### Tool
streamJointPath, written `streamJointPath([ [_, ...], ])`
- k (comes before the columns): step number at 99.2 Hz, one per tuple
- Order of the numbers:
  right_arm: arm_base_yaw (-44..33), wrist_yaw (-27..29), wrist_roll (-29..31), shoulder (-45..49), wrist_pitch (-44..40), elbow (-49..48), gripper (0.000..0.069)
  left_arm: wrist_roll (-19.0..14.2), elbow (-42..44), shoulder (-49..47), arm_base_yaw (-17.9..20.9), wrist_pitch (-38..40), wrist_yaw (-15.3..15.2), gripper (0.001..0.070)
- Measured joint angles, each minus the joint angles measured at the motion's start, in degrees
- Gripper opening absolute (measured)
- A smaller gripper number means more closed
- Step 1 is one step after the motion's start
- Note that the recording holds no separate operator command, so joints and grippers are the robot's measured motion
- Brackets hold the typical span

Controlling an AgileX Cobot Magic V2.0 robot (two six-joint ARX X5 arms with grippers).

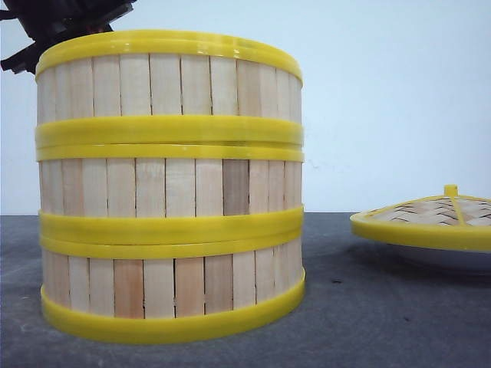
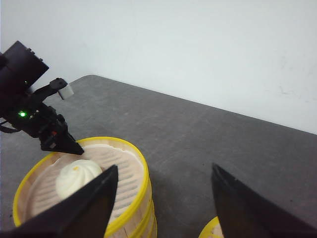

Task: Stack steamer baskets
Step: 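Lift the basket with the left gripper and set it atop the stack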

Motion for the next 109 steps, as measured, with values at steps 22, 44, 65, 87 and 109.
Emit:
streamJointPath([
  [22,0.0,0.0,0.0,0.0,0.0,0.0,0.0371,0.0,0.1,0.4,0.0,0.7,0.1,0.0022],
  [44,0.0,0.0,0.0,0.0,0.0,0.0,0.0371,0.0,0.1,0.5,-0.1,1.0,0.1,0.0022],
  [65,0.0,0.0,0.0,0.0,0.0,0.0,0.0371,0.0,0.1,0.5,-0.1,1.0,0.1,0.0032],
  [87,0.0,0.0,0.0,0.0,0.0,0.0,0.0371,-0.7,0.2,0.6,-0.1,2.5,0.6,0.015],
  [109,0.0,0.0,0.0,0.0,0.0,0.0,0.0371,-0.9,0.2,0.6,-0.1,2.8,0.6,0.0158],
])
